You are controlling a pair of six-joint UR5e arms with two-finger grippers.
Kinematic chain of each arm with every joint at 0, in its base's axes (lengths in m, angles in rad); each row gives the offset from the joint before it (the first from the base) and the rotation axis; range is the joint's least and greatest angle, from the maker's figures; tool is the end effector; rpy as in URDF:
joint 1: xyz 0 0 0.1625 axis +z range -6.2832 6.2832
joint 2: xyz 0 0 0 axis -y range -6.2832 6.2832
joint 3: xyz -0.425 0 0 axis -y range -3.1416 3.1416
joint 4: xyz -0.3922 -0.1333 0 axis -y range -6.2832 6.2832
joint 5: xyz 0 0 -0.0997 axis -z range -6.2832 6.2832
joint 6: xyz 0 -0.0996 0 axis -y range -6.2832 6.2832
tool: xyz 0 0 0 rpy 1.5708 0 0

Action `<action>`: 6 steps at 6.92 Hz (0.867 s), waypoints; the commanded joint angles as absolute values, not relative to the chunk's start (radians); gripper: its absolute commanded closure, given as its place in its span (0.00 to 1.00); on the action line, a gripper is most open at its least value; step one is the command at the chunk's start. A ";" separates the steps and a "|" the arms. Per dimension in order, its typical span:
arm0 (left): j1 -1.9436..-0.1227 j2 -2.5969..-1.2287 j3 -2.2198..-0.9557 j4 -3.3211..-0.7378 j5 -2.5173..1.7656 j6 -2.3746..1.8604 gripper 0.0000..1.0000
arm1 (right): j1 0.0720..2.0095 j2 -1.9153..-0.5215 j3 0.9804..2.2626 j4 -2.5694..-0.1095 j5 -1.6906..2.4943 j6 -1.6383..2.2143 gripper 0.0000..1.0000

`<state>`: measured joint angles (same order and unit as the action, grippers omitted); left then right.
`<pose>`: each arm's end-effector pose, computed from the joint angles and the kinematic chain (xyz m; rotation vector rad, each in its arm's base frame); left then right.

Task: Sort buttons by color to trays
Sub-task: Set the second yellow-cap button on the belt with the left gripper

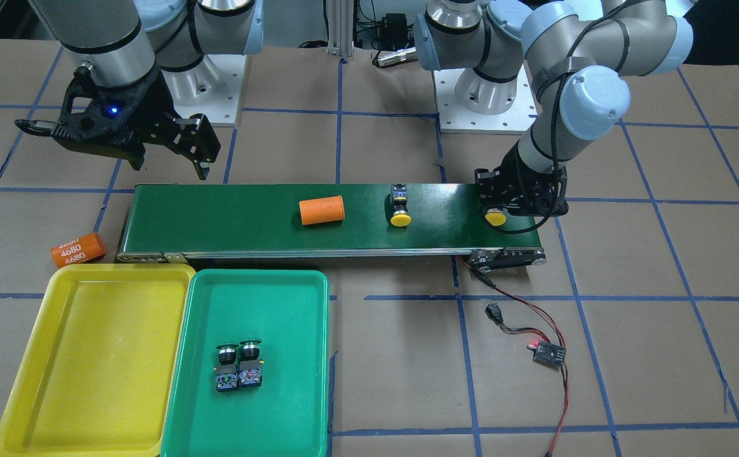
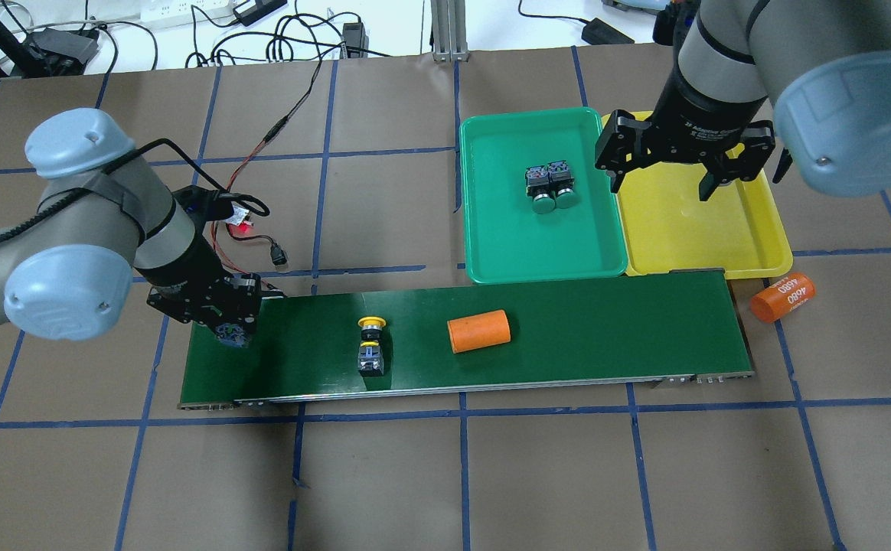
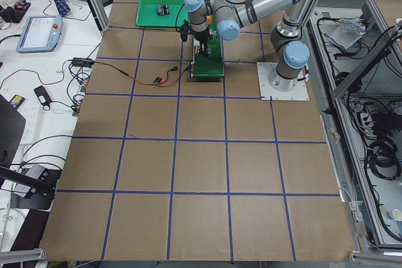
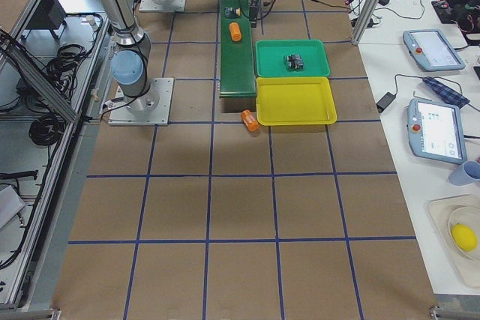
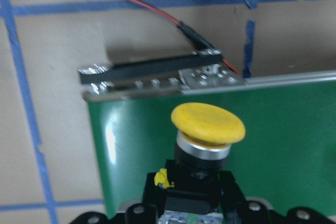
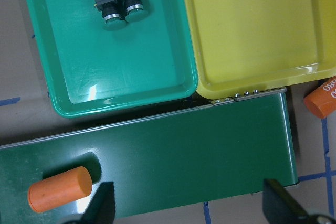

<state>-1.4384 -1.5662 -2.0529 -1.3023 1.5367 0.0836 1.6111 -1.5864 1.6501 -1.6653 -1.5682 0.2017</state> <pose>-0.0796 -0.4376 0.2892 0.0804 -3.0683 -0.3144 0.1531 -0.4817 0.4660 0.2526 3.1247 -0.0474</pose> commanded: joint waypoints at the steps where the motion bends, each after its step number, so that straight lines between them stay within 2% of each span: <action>1: -1.474 -1.581 -2.086 -1.295 1.519 -0.050 1.00 | 1.614 -1.585 1.654 -1.652 -1.562 0.204 0.00; 2: -1.474 -1.583 -2.103 -1.289 1.503 -0.063 0.85 | 1.614 -1.586 1.654 -1.649 -1.563 0.204 0.00; 4: -1.473 -1.618 -2.106 -1.200 1.499 -0.064 0.00 | 1.614 -1.585 1.654 -1.647 -1.563 0.203 0.00; 5: -1.473 -1.617 -2.091 -1.198 1.497 -0.061 0.00 | 1.615 -1.585 1.655 -1.647 -1.565 0.204 0.00; 6: -1.482 -1.579 -2.013 -1.239 1.503 -0.061 0.00 | 1.615 -1.591 1.681 -1.649 -1.563 0.210 0.00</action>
